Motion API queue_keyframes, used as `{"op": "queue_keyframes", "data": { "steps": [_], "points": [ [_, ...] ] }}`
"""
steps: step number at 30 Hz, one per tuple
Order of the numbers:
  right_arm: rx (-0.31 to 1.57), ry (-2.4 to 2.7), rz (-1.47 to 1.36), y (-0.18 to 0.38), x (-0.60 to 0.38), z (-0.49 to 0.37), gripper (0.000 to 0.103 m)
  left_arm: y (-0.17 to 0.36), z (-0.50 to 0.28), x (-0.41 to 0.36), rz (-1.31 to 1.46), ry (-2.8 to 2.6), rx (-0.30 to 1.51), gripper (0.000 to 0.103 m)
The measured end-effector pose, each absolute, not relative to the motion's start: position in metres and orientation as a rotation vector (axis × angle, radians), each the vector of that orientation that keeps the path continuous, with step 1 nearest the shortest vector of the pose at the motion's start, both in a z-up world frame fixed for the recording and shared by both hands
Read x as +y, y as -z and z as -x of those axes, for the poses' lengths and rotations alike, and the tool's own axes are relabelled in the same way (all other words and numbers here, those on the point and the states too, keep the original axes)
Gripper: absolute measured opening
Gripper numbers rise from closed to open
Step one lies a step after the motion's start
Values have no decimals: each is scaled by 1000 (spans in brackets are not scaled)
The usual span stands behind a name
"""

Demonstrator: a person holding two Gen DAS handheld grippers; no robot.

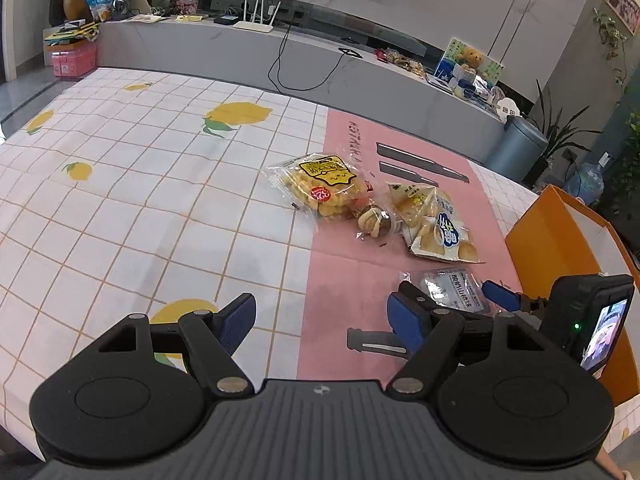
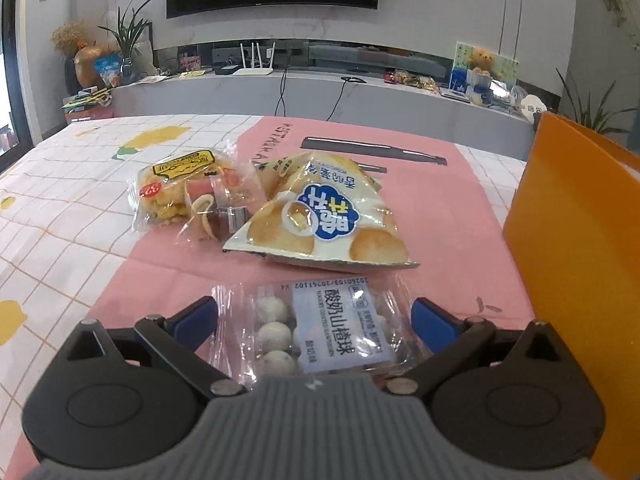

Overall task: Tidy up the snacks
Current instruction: 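Grasp the clear quail-egg pack with the right tool and lift it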

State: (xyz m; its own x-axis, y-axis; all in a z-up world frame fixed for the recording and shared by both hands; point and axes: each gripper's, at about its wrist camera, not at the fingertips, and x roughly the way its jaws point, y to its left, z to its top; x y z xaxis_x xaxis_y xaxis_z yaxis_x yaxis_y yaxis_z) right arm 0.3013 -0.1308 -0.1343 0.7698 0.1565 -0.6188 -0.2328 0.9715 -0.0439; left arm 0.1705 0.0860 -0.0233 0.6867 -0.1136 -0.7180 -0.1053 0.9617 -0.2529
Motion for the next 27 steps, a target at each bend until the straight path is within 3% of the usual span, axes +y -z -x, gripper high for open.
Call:
{"op": "queue_keyframes", "data": {
  "steps": [4,12,27],
  "points": [
    [659,-234,168,135,-130,-299,98,24,-171,86,290,4,819,88],
    [635,-229,177,130,-130,-291,79,23,-170,85,291,7,823,88],
    [610,-224,74,104,-153,-258,76,19,-171,94,429,76,838,88]
  ]
}}
